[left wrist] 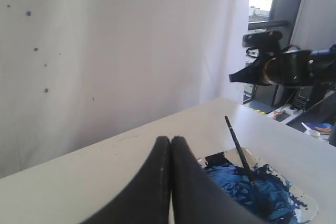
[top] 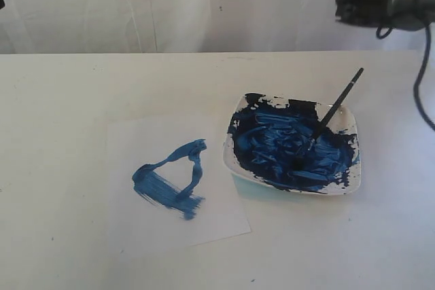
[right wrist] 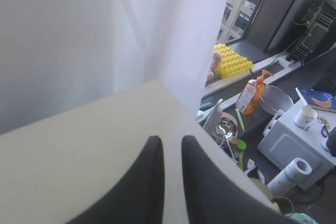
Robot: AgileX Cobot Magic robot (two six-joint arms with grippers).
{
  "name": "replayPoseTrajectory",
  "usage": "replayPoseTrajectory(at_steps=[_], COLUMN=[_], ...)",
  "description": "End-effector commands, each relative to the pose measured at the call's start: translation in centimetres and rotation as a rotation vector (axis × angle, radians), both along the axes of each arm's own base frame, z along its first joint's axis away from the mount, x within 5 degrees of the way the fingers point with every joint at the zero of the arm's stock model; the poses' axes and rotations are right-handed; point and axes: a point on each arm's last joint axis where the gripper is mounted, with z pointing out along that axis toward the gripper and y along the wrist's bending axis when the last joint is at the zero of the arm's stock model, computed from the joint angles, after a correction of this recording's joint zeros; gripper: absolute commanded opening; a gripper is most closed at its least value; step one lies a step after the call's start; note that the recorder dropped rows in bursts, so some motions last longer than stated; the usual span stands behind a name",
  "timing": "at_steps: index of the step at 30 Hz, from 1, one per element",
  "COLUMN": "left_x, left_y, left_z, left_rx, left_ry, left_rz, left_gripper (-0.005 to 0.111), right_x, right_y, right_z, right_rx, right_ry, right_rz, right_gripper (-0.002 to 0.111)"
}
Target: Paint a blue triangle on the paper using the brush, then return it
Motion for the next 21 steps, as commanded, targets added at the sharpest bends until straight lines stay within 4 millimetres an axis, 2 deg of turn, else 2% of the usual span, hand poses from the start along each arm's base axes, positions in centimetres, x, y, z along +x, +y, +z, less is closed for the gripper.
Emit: replayPoseTrajectory(at_steps=[1,6,9,13,17,20,21], left_x=[0.1,-0.4,-0.9,-1.8,-3.3,-4.4,-5.3], left_y=[0.2,-0.3,-0.6,-0.7,-1.1,-1.5,-1.7], left_z=[0.3,0.5,0.9,1.6,2.6,3.3,3.8], left_rx=[-0.096,-0.138,-0.164,-0.196,-0.199,-0.202,-0.208], left_ry=[0.025,0.037,0.039,0.053,0.016,-0.01,-0.025], left_rz=[0.018,-0.048,-0.093,-0.069,-0.079,-0.081,-0.083], left_gripper=[0.0,0.0,0.0,0.0,0.0,0.0,0.0], right_x=[-2.9,-7.4,-10.8,-15.6,-20.5,-23.4,-25.5], right_y=[-1.4,-2.2,-2.9,-3.9,-4.8,-5.5,-6.1], right_z=[7.1,14.2,18.1,22.4,24.8,24.9,24.8], right_rx=[0.013,0.092,0.144,0.198,0.23,0.159,0.164], right_ry=[-0.049,-0.088,-0.125,-0.205,-0.234,-0.201,-0.213], right_rz=[0.019,0.127,0.186,0.282,0.376,0.447,0.467], right_gripper=[0.008,0.008,0.008,0.003,0.0,0.0,0.0])
